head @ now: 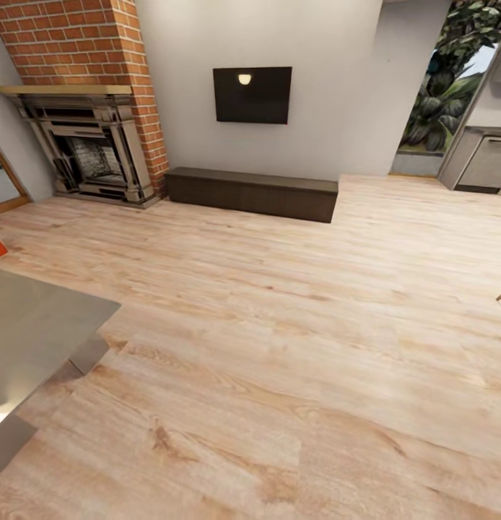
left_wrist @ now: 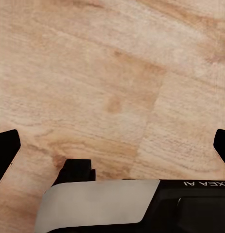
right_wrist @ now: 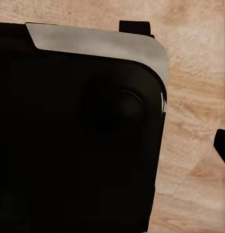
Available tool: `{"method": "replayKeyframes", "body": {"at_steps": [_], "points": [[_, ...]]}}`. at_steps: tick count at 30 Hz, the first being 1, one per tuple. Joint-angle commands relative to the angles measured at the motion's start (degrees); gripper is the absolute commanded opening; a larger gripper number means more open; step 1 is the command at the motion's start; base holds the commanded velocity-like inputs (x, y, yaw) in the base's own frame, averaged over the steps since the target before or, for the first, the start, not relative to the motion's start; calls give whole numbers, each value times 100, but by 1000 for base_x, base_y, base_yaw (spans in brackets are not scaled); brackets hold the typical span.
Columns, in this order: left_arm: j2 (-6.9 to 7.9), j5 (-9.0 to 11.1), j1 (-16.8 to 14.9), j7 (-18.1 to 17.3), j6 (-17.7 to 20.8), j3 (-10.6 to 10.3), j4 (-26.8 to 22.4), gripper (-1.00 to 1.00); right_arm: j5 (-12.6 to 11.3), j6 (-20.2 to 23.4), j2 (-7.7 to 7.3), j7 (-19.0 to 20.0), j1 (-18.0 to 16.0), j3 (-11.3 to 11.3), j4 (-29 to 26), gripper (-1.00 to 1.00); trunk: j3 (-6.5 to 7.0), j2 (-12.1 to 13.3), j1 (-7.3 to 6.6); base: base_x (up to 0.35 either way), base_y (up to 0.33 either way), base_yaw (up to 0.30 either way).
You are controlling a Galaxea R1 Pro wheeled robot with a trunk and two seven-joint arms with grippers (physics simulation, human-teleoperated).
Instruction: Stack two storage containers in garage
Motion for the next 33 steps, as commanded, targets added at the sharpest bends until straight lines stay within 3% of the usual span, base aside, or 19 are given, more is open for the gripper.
{"method": "replayKeyframes", "body": {"at_steps": [1,21,33], "points": [[1,50,-4,29,-21,-51,5,100,-5,-17,-2,18,-8,26,16,100,-4,-2,3,344,0,0],[1,49,-4,29,-21,-53,5,100,4,-17,1,18,-8,25,16,100,-4,-2,3,344,0,11],[1,49,-4,29,-21,-48,5,100,21,-17,6,18,-8,25,16,100,-4,-2,3,344,0,212]]}}
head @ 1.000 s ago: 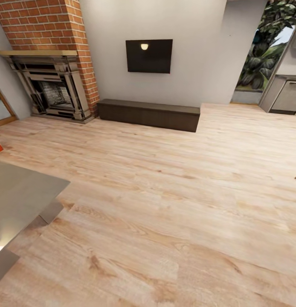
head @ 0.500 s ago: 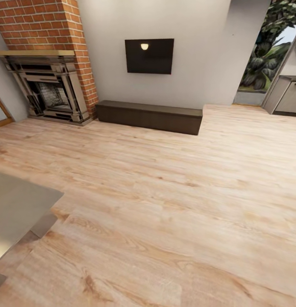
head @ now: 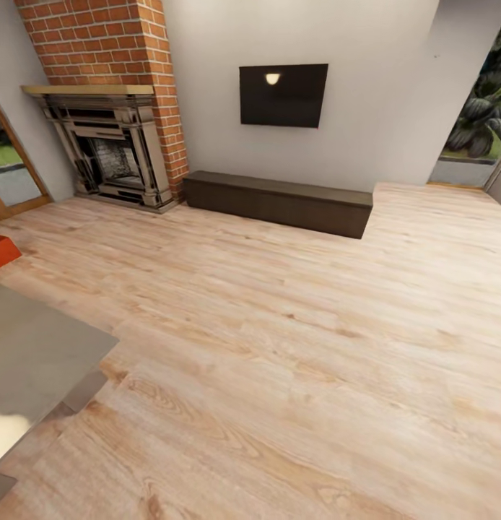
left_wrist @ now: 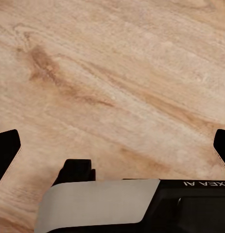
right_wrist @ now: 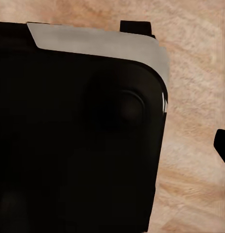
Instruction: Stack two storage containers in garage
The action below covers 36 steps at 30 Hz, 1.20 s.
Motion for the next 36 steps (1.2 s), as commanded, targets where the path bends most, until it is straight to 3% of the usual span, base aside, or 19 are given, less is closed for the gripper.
{"method": "replayKeyframes", "body": {"at_steps": [1,13,36], "points": [[0,49,-5,28,-22,-49,7,100,-2,-17,-2,17,-6,25,15,100,-4,-2,3,344,0,250],[0,49,-5,28,-22,-52,7,100,-2,-17,-18,17,-6,25,15,100,-4,-2,3,344,-38,89],[0,49,-5,29,-33,-50,7,100,1,-17,-2,17,-6,26,15,100,-4,-2,3,331,-163,1]]}}
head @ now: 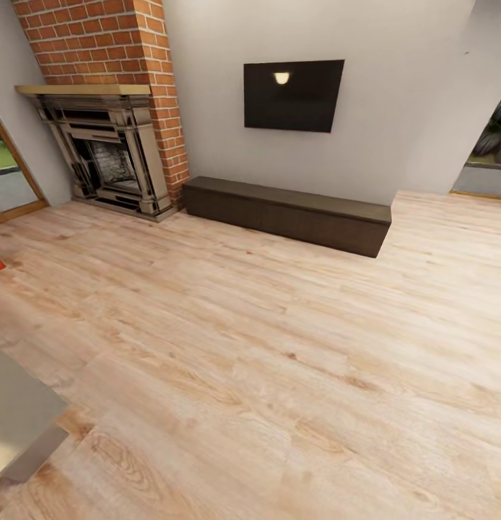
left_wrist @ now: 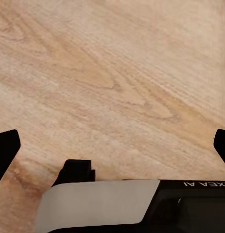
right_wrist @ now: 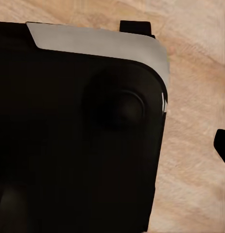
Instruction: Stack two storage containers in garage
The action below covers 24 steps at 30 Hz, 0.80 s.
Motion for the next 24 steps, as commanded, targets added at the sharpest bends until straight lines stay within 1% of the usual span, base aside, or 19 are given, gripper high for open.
{"method": "replayKeyframes", "body": {"at_steps": [1,17,20,24], "points": [[1,50,-3,31,-23,-49,5,100,-1,-17,-1,19,-8,25,16,100,-4,-2,3,305,-211,0],[2,50,-3,32,-28,-49,5,100,-3,-17,0,19,-8,25,16,100,-4,-2,3,297,-218,3],[1,50,-3,31,-28,-49,5,100,-2,-17,0,19,-8,25,16,100,-4,-2,3,293,-222,101],[1,50,-3,31,-28,-50,5,100,-4,-17,0,19,-8,26,16,100,-4,-2,3,293,-222,198]]}}
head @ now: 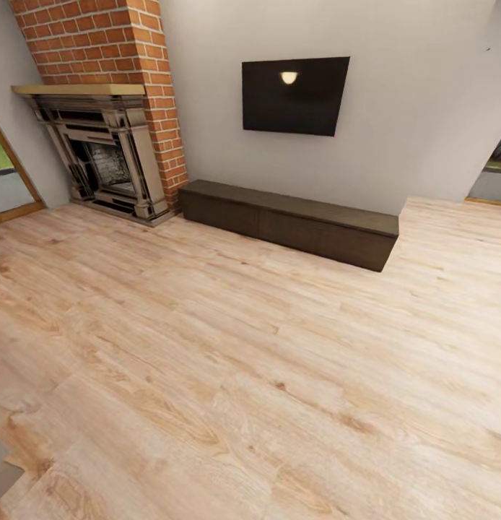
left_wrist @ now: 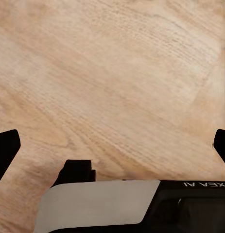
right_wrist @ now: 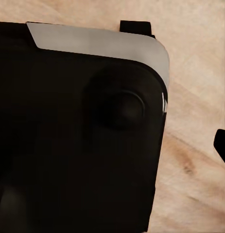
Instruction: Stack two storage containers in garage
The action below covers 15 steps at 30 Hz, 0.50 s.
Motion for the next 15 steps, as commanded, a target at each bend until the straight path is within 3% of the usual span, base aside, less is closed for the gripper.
{"method": "replayKeyframes", "body": {"at_steps": [1,15], "points": [[1,49,-5,31,-23,-49,7,100,-1,-17,-1,19,-6,25,14,100,-4,-2,3,293,-222,227],[0,49,-5,32,-23,-49,7,100,-3,-17,-1,19,-6,29,14,100,-4,-2,3,294,-222,248]]}}
